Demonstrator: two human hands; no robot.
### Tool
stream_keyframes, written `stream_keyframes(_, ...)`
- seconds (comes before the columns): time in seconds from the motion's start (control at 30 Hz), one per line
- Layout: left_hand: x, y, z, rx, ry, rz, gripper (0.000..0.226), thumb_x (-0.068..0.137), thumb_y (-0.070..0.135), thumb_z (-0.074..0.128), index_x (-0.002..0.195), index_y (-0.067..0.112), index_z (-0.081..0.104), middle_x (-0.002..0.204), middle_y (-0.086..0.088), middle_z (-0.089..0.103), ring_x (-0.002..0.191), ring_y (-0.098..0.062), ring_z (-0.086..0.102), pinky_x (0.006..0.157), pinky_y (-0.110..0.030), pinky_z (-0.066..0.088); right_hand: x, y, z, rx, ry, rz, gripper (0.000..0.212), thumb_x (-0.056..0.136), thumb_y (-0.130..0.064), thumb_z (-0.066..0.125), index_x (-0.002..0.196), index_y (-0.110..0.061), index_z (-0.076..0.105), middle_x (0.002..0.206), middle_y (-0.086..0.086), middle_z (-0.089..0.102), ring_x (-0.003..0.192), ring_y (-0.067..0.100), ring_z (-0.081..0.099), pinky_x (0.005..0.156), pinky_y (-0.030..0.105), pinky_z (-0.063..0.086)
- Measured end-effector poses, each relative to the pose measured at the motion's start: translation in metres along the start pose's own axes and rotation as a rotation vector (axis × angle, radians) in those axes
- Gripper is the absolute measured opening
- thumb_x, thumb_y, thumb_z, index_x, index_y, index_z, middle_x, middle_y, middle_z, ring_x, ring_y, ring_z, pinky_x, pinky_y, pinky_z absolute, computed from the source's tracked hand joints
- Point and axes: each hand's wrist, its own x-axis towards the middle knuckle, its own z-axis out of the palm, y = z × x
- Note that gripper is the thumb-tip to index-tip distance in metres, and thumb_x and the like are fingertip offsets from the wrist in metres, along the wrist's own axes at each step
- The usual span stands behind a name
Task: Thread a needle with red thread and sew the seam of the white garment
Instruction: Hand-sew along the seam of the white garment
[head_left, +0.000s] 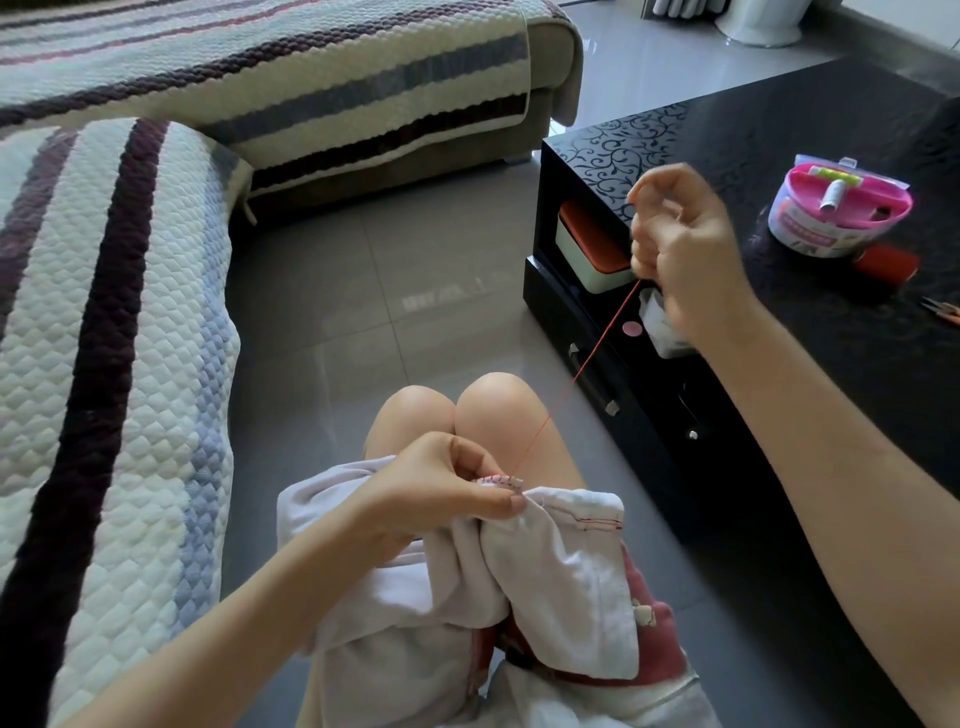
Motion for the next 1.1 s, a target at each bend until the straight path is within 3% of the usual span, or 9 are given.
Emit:
stream_keyframes(0.07,-0.002,0.0,-0.005,-0.083,-0.029,0.022,0.019,0.069,0.008,0.081,0.057,0.015,0.068,0.078,-0.002,0.074,0.08,-0.013,0.068,0.071,-0.021,0.051,-0.025,0.012,0.007,-0.127,-0.193,0.069,0.007,0.086,-0.015,0.052,0.083,-0.018,0.057,0.05,-0.013,0.04,0.042,0.004,0.031,0.04,0.019,0.025)
stream_keyframes(0.2,-0.004,0.002,-0.015,-0.187,-0.103,0.071,0.006,0.063,0.01,0.076,0.061,0.013,0.071,0.066,-0.002,0.066,0.066,-0.011,0.062,0.062,-0.017,0.048,-0.088,0.042,0.011,-0.372,-0.749,0.296,0.021,0.081,-0.033,0.065,0.094,-0.018,0.072,0.076,0.006,0.065,0.069,0.01,0.054,0.064,0.028,0.043)
stream_keyframes(0.27,-0.003,0.001,-0.016,-0.209,-0.127,0.066,0.006,0.063,0.007,0.075,0.063,0.012,0.072,0.067,-0.004,0.066,0.064,-0.012,0.062,0.061,-0.019,0.05,-0.107,0.045,0.01,-0.391,-0.875,0.383,0.023,0.081,-0.033,0.068,0.092,-0.013,0.074,0.086,0.007,0.07,0.079,0.011,0.059,0.074,0.03,0.046)
stream_keyframes(0.37,0.001,0.001,-0.017,-0.216,-0.136,0.054,0.006,0.063,0.007,0.076,0.066,0.01,0.072,0.07,-0.008,0.067,0.066,-0.015,0.063,0.063,-0.022,0.051,-0.118,0.038,0.0,-0.378,-0.866,0.434,0.03,0.082,-0.038,0.07,0.083,-0.008,0.072,0.074,0.007,0.064,0.071,0.011,0.054,0.067,0.03,0.042)
stream_keyframes(0.5,0.006,0.001,-0.017,-0.21,-0.181,0.051,0.017,0.056,0.019,0.082,0.067,0.011,0.073,0.072,-0.008,0.068,0.069,-0.016,0.064,0.068,-0.024,0.051,-0.132,0.031,-0.011,-0.413,-0.881,0.411,0.036,0.08,-0.043,0.071,0.083,-0.007,0.069,0.073,0.026,0.055,0.067,0.019,0.048,0.063,0.037,0.038)
stream_keyframes(0.67,0.006,0.006,-0.011,-0.092,-0.257,0.052,0.006,0.063,0.016,0.079,0.062,0.016,0.073,0.067,0.002,0.068,0.065,-0.008,0.062,0.064,-0.018,0.049,-0.139,0.006,-0.031,-0.307,-0.921,0.513,0.019,0.089,-0.022,0.067,0.071,-0.015,0.067,0.063,-0.005,0.054,0.06,0.003,0.047,0.058,0.016,0.036)
stream_keyframes(0.77,0.009,0.008,-0.004,0.027,-0.275,0.058,0.009,0.058,0.024,0.081,0.062,0.021,0.073,0.065,0.005,0.065,0.064,-0.005,0.058,0.063,-0.016,0.046,-0.14,0.0,-0.04,-0.339,-0.896,0.554,0.019,0.087,-0.027,0.065,0.069,-0.021,0.068,0.06,-0.009,0.053,0.057,0.002,0.044,0.056,0.018,0.033)
stream_keyframes(0.93,0.019,0.003,0.003,0.094,-0.189,0.064,0.005,0.059,0.024,0.078,0.062,0.024,0.074,0.064,0.005,0.064,0.064,-0.007,0.058,0.063,-0.02,0.045,-0.151,0.036,-0.028,-0.642,-0.472,0.245,0.008,0.085,-0.014,0.07,0.082,-0.02,0.069,0.051,-0.009,0.043,0.049,0.004,0.038,0.054,0.018,0.031)
stream_keyframes(1.1,0.022,0.001,0.001,0.096,-0.166,0.069,0.003,0.063,0.021,0.076,0.065,0.021,0.075,0.067,0.002,0.065,0.066,-0.008,0.058,0.064,-0.021,0.046,-0.159,0.049,-0.016,-0.616,-0.477,0.172,0.009,0.081,-0.027,0.071,0.074,-0.021,0.072,0.052,-0.005,0.054,0.049,0.005,0.046,0.052,0.018,0.035)
